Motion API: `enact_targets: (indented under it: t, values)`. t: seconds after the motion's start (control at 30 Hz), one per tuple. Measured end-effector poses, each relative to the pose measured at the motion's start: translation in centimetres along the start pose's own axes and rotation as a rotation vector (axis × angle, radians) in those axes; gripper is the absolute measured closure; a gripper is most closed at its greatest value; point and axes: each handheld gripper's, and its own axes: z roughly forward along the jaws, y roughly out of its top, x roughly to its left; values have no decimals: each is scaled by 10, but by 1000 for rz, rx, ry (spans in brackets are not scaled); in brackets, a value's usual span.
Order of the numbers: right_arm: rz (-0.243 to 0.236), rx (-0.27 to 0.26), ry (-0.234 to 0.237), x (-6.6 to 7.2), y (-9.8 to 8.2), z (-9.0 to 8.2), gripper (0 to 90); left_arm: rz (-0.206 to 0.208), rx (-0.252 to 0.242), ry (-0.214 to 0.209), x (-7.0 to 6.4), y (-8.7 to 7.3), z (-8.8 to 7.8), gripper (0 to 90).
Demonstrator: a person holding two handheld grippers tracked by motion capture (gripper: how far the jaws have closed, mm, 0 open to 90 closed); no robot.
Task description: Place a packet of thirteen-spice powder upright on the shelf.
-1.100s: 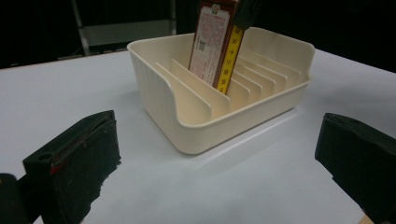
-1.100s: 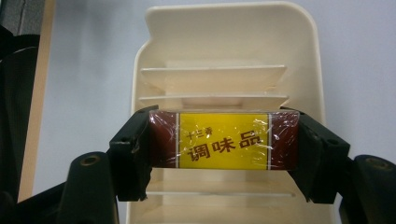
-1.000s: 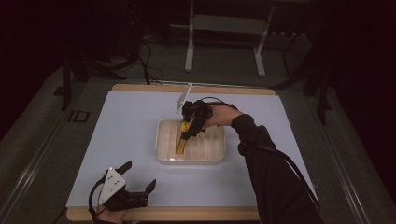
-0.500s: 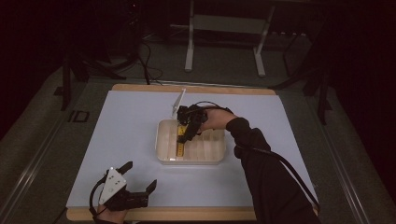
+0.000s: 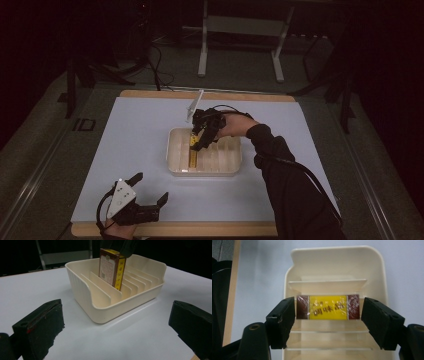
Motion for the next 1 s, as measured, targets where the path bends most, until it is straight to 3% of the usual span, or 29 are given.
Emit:
enact_targets:
  t: [0.37,0.6,0.87,1.0]
  values:
    - [26,-25,-41,1,-7,-24,248,-2,4,-2,0,0,1,0]
    - [58,-38,-55,-1,-16,-36,119,-2,5,-2,0,0,1,0]
    - [96,-40,-92,-3,-24,-44,115,-3,4,-3,0,0,1,0]
    - [137,-34,-112,-5,-33,-46,116,-2,5,-2,0,0,1,0]
